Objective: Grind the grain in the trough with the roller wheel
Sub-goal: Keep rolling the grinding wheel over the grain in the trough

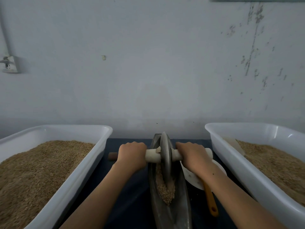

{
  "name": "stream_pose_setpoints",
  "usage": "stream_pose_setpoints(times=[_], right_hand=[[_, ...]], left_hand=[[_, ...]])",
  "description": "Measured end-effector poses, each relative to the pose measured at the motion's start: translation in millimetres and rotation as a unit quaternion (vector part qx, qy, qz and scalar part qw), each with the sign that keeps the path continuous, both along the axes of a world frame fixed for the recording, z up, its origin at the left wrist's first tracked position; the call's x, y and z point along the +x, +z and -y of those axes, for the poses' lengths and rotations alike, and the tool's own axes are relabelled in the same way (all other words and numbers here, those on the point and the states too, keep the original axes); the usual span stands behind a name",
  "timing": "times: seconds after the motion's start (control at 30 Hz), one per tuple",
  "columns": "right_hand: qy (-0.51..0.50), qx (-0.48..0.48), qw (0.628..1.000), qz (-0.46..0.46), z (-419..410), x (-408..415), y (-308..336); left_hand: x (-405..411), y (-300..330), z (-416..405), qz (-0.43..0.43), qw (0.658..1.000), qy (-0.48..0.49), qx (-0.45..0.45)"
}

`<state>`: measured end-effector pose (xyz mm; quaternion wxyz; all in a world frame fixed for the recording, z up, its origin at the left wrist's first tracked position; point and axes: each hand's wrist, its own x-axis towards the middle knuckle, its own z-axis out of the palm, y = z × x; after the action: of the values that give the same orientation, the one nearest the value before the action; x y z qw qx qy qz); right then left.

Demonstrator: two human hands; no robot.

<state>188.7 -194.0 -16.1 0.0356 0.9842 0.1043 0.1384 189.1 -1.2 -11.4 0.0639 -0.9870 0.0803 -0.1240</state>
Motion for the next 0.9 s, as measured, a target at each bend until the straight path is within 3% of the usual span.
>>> stream_pose_setpoints(times=[0.13,0.4,0.57,0.73,0.8,0.9], right_hand=[[0.007,0.010,1.000,0.027,0.5,1.0,-3.9],[0.018,-0.045,0.989,-0.138,3.4,-9.1,17.9],[0.007,-0.025,0.994,-0.105,2.2,-4.6,13.4],[0.006,0.009,1.000,0.007,-0.2,0.6,0.8],[0.012,0.013,1.000,0.019,0.0,0.7,-0.1],[0.006,-0.005,0.999,-0.041,0.7,-1.5,6.3]], left_hand=[[-0.1,-2.6,-0.2,0.043,0.999,-0.017,0.003],[0.4,6.1,-9.0,-0.157,0.987,-0.023,-0.014],[1.9,4.8,-6.5,-0.083,0.996,-0.019,0.000],[2.7,-2.9,-3.8,0.044,0.999,-0.022,-0.007],[3.2,-3.6,-4.1,0.041,0.999,-0.025,-0.012],[3.0,0.6,-5.1,-0.024,0.999,-0.022,0.000]])
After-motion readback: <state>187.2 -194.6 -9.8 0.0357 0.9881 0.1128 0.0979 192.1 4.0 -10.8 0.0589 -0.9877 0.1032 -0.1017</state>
